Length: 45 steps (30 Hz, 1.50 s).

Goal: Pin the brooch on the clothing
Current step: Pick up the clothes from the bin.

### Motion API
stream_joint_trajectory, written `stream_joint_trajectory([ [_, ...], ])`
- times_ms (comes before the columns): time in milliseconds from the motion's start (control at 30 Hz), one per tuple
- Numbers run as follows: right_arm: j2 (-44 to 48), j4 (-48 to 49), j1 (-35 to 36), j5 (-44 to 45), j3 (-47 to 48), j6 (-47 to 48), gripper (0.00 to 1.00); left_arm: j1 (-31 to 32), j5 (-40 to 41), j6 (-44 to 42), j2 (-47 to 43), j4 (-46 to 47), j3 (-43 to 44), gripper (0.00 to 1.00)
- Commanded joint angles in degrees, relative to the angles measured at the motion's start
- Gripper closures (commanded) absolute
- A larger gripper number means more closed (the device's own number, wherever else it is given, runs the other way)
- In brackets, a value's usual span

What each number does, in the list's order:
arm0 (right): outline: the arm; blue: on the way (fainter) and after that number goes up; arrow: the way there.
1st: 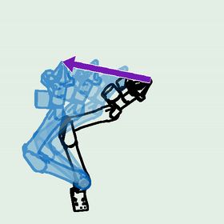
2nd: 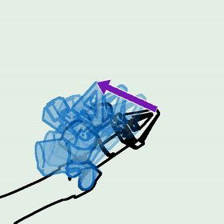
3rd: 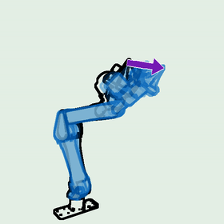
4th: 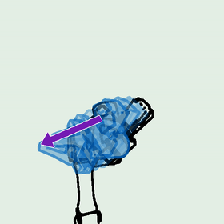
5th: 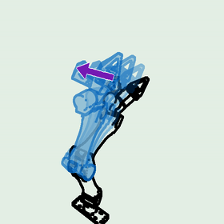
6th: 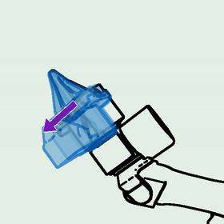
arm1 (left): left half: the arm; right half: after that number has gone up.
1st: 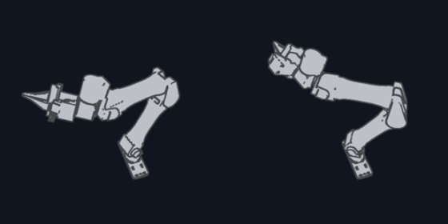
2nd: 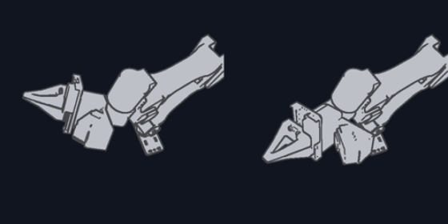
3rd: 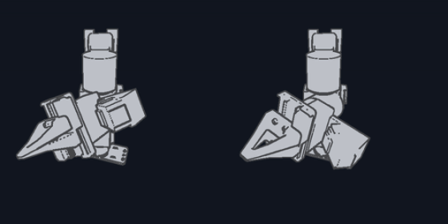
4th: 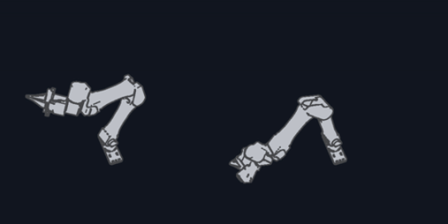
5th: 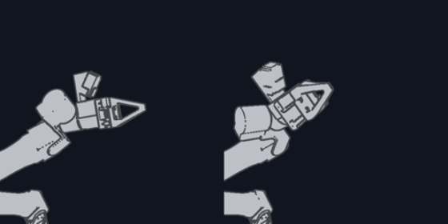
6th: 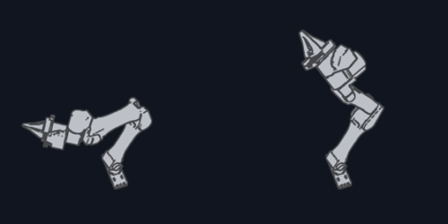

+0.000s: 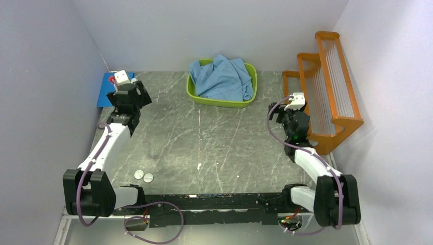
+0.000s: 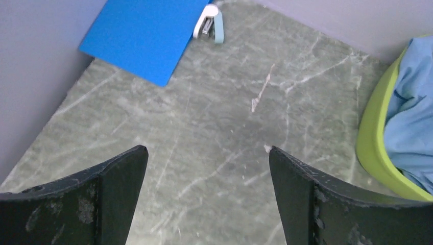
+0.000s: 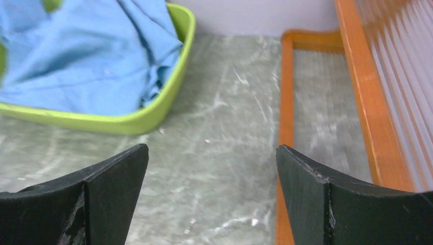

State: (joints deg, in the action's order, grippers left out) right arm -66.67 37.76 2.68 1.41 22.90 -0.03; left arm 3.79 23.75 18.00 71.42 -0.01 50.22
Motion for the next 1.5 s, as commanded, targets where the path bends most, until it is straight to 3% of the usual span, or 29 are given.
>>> stream_joint_trajectory([
  [0,4.51,-18.57,-0.01,-7.14,6.98,-5.23,0.0,-0.02,-0.76,12.69,1.99,-29.77,10.48,0.06],
  [100,5.76,-24.04,0.03,-6.15,9.5,-8.84,0.0,-0.01,-3.25,12.65,2.75,-32.53,12.89,0.06],
  [200,6.28,-25.61,-0.08,-4.65,10.02,-13.58,0.0,-0.06,-13.23,8.34,1.1,-27.46,10.89,0.06],
  [400,10.04,-20.56,-0.05,-18.92,7.72,-13.53,0.0,-0.09,-22.36,7.64,-3.29,-19.32,7.69,0.06],
  [467,11.88,-22.3,-0.11,-13.42,7.77,-20.89,0.0,-0.06,-23.64,7.62,-3.28,-18.68,8.11,0.06],
  [567,12.34,-33.91,-0.44,-0.44,11.72,-35.05,0.0,-0.09,-27.76,7.34,-3.21,-16.62,8.13,0.06],
  [633,12.08,-32.65,-0.68,-6.52,12.8,-27.65,0.0,-0.1,-28.67,8.11,-3.39,-14.79,7.54,0.06],
  [767,9.83,-31.91,-0.67,-9.7,14.03,-30.11,0.0,-0.78,-30.73,10.96,-2.82,-10.96,5.55,0.05],
  [900,2.35,-31.78,-0.28,-15.11,18.78,-31.51,0.0,-1.23,-34.97,11.23,0.17,-7.83,5.25,0.05],
  [1033,-9.46,-35.42,4.36,-15.56,29.95,-28.84,0.0,-1.66,-39.53,11.9,3.92,-9.26,7.76,0.05],
  [1233,-29.12,-49.32,13.15,-9.99,53.45,-22.28,0.0,-1.61,-41.9,17.29,7.53,-19.48,17.31,0.05],
  [1367,-41.37,-55.75,16.18,-6.01,67.39,-19.15,0.0,-1.62,-42.17,15.54,12.26,-26.86,27.06,0.08],
  [1467,-48.66,-59.5,17.78,-2.03,76.57,-17.71,0.0,-1.46,-41.34,14.66,13.61,-25.39,27.98,0.07],
])
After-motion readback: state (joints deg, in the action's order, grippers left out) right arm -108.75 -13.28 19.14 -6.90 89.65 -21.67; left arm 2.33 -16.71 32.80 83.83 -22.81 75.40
